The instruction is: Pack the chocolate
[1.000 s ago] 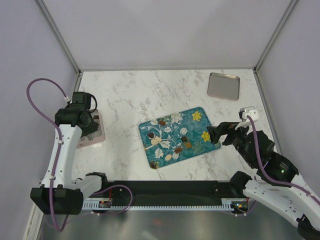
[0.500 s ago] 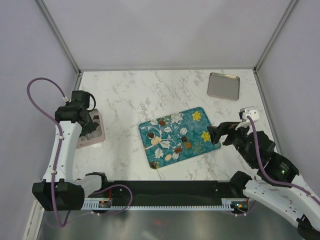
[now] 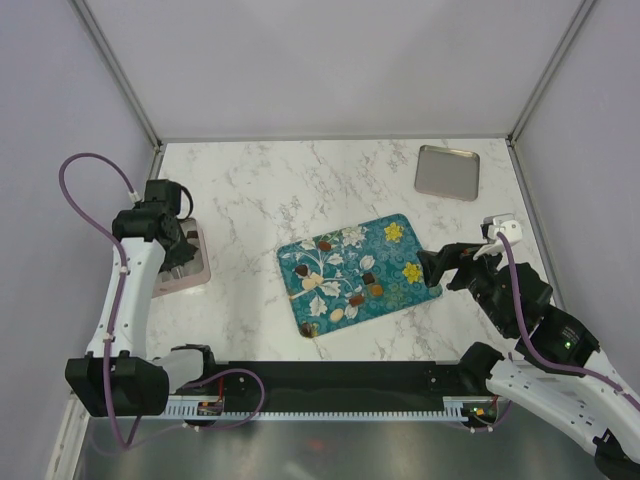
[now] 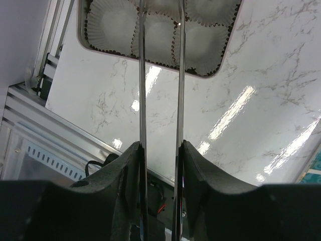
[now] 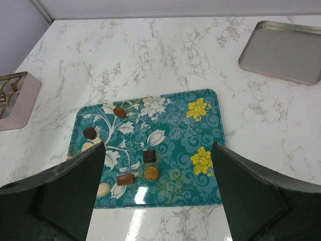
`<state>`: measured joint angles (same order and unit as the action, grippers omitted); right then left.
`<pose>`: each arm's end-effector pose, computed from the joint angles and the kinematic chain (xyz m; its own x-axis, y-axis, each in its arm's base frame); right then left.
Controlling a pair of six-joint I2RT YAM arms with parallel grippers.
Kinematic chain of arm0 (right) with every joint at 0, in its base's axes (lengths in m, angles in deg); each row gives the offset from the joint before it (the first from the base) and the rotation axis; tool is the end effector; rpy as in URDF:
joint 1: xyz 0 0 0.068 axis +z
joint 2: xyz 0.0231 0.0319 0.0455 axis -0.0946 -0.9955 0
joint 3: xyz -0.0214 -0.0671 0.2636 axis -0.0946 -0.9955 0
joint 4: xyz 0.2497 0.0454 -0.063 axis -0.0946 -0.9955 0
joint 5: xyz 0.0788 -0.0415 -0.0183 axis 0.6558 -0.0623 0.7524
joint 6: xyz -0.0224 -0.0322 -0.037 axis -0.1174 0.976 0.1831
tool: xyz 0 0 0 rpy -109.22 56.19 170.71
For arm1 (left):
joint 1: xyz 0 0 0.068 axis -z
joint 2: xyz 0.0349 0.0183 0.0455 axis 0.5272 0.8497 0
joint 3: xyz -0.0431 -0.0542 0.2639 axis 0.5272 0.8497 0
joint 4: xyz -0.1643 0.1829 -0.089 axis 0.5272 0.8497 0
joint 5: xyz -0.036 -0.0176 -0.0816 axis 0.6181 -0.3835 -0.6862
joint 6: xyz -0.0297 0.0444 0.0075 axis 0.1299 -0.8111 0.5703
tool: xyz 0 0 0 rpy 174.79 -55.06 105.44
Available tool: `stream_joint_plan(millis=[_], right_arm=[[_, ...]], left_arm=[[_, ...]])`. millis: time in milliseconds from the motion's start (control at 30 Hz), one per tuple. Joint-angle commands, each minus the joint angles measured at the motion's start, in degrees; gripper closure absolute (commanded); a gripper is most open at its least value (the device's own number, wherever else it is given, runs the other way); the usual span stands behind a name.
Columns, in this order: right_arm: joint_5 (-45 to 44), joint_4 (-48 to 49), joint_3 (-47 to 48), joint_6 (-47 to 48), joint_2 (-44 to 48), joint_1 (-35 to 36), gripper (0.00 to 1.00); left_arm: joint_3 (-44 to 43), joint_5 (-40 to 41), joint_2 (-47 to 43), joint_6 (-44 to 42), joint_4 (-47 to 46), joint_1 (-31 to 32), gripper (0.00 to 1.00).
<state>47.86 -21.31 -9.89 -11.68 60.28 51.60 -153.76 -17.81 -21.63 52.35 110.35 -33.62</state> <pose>0.0746 0.0553 0.3569 -0.2541 0.1671 -0.9526 -0.2833 0.9289 0.2385 0.1968 0.0187 0.3259 -0.7958 -0.3855 -0.4670 -0.5044 0.8487 0.1589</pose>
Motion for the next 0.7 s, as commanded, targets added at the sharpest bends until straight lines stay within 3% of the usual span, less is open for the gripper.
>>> stream_joint_plan(millis=[0,300,500,600,667], right_arm=[[-1.6,1.0,0.8,0.9,0.2,0.1,0.05],[-1.6,1.0,1.4,0.6,0.0,0.1,0.05],[-1.6,0.8,2.4,0.5,-0.7,0.1,0.05],[-1.9,0.7,2.9,0.2,-1.3,0.1,0.05],[-2.7,0.6,3.2,0.3,-1.9,0.1,0.05]], left_arm=[[-1.7,1.3,0.4,-2.7,-0.9,-0.3,0.56],[-4.5,1.4,0.5,-3.5,-0.6,-0.3,0.55],[-10.8,-5.5,0.9,-6.5,-1.0,0.0,0.57],[-12.2,-9.1,1.0,-7.3,-1.8,2.7,0.57],[-12.5,-8.5,1.3,-6.7,-1.8,7.8,0.57]])
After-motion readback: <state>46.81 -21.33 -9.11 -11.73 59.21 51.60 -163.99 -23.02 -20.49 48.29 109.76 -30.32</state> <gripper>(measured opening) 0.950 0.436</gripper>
